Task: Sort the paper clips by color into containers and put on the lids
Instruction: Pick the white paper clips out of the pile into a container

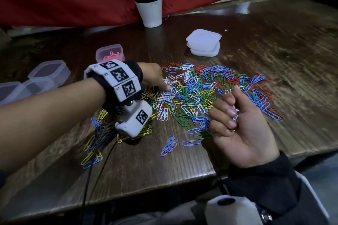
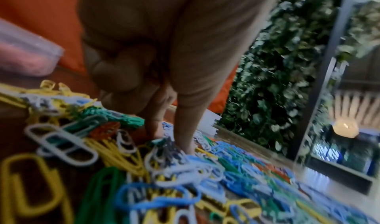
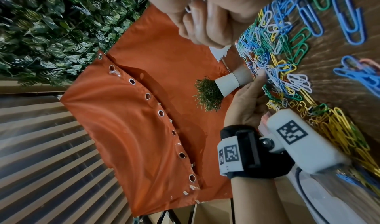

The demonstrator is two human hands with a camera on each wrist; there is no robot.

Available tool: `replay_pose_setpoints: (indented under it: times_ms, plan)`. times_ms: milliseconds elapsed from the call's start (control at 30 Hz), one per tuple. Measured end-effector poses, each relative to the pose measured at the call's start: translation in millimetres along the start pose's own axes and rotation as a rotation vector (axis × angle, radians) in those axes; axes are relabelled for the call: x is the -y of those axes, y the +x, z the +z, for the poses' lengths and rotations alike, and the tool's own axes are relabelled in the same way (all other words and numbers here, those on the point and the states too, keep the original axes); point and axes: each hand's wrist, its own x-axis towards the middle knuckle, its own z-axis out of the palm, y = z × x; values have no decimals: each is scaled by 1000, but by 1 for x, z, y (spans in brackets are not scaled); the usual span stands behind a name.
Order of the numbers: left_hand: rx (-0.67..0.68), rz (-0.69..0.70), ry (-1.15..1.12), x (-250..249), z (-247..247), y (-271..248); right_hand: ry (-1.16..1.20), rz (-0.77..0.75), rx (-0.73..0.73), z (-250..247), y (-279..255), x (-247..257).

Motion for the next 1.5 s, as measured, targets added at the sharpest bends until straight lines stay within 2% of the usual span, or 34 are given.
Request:
replay_pose_setpoints:
  times_ms: [100, 467, 567, 733, 967, 1133, 1200, 1300, 1367, 1433, 1500]
  plan:
    - [78, -19, -193, 7, -3, 2, -8, 0, 7, -2, 0, 1]
    - [114, 79, -759, 27, -18, -23, -19, -9, -53, 1, 10, -10]
    - [109, 90, -766, 25, -18, -32, -18, 12, -75, 4, 16, -18]
    - [13, 71, -671, 30, -15, -34, -22, 28, -61, 7, 15, -26]
    - [-77, 72, -819, 24, -10, -27, 53, 52, -62, 4, 14, -24]
    - [-151, 167, -748, 30, -7, -22, 33, 31, -58, 2, 12, -25]
    - [-94, 145, -869, 30, -6, -21, 40, 26, -49, 2, 12, -25]
    - [161, 140, -1174, 31, -6, -18, 42, 33, -58, 0, 13, -25]
    - [268, 125, -1356, 33, -7, -18, 42, 41, -60, 0, 13, -24]
    - [297, 83, -1414, 31, -8, -15, 50, 44, -48, 2, 12, -23]
    - [210, 5, -1243, 27, -10, -8, 52, 46, -36, 2, 11, -22]
